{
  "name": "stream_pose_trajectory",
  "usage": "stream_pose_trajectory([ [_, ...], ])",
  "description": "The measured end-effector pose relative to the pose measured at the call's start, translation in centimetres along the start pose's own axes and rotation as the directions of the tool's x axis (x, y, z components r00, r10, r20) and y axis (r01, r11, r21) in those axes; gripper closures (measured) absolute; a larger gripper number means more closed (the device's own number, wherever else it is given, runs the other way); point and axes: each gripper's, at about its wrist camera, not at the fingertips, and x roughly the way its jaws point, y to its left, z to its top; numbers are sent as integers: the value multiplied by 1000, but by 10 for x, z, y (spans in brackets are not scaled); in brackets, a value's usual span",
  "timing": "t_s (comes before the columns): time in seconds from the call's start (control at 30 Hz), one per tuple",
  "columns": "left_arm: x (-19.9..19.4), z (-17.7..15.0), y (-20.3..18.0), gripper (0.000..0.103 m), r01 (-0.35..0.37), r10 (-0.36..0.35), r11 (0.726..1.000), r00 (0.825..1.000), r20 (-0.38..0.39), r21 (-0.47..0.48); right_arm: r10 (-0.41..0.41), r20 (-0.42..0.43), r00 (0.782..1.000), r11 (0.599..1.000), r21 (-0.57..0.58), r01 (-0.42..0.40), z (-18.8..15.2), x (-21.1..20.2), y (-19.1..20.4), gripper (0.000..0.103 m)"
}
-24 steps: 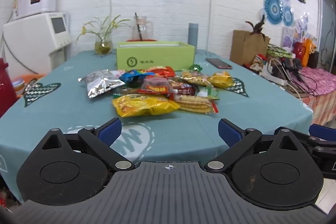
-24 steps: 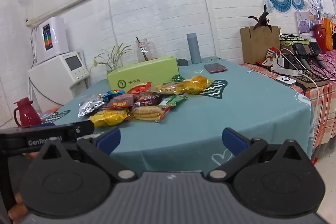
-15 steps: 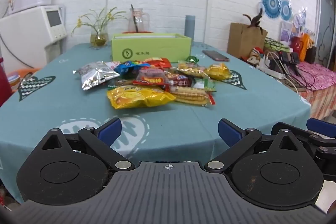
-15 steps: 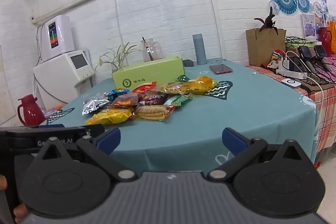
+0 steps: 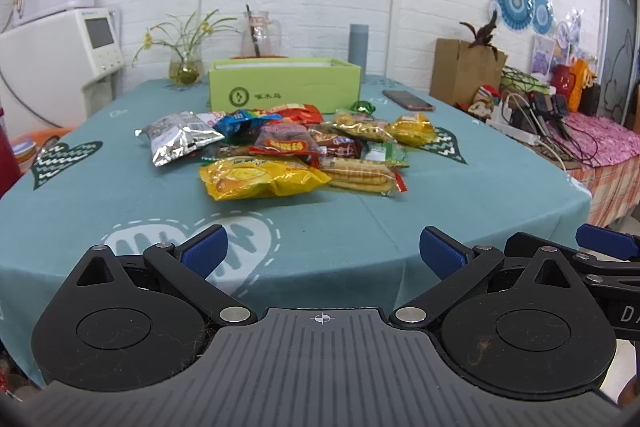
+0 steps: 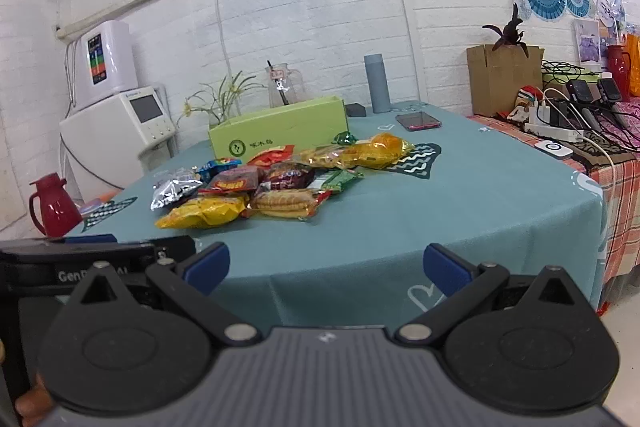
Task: Organize snacks
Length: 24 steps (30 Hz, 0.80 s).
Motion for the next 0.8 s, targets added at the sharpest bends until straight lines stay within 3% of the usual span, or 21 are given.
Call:
stream_pose_trajectory([
  [0.4, 3, -4, 1, 11, -24, 24, 1000, 1000, -8, 1, -2, -11, 1000, 1000, 0, 2, -2, 3, -1, 0],
  [0.8, 5, -6, -2, 11, 0, 0, 1000, 1000, -19, 16, 4, -16, 1000, 1000, -3, -4, -4, 5, 1, 0],
])
